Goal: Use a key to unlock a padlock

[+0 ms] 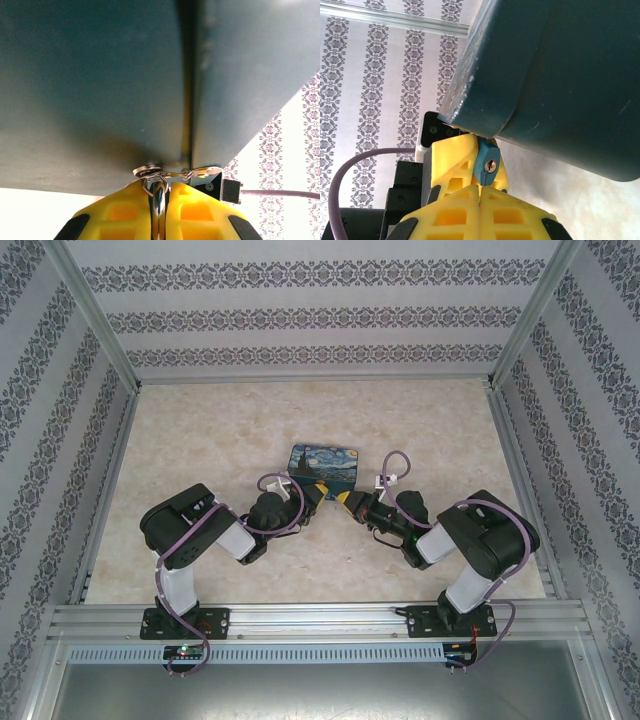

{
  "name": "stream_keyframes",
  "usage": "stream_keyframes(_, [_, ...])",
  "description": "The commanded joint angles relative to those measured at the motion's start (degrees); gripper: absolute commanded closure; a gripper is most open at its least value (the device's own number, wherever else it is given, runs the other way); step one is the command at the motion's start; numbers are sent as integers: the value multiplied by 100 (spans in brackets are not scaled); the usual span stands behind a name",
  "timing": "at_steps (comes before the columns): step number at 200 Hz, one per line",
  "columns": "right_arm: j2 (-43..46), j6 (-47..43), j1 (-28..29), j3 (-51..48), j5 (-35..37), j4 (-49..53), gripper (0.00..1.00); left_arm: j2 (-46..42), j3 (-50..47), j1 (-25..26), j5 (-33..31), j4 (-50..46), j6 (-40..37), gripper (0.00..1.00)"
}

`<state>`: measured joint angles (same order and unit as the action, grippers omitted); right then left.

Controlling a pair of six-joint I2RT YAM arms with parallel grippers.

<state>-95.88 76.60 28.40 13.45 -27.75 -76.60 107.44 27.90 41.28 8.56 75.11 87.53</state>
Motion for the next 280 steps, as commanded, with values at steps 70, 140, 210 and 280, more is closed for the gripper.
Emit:
stream_keyframes(70, [-151,17,82,163,93,-277,100,75,172,63,6,522,81,100])
stream_keyframes(140, [-101,31,53,158,77,-277,100,119,165,65,6,513,55,100])
stream_keyframes(210, [-115,52,34,222,40,-276,100,177,251,100,74,522,95,100])
stream_keyframes(280, [-176,-97,-100,220,-137,-276,100,17,517,197,268,636,566,100])
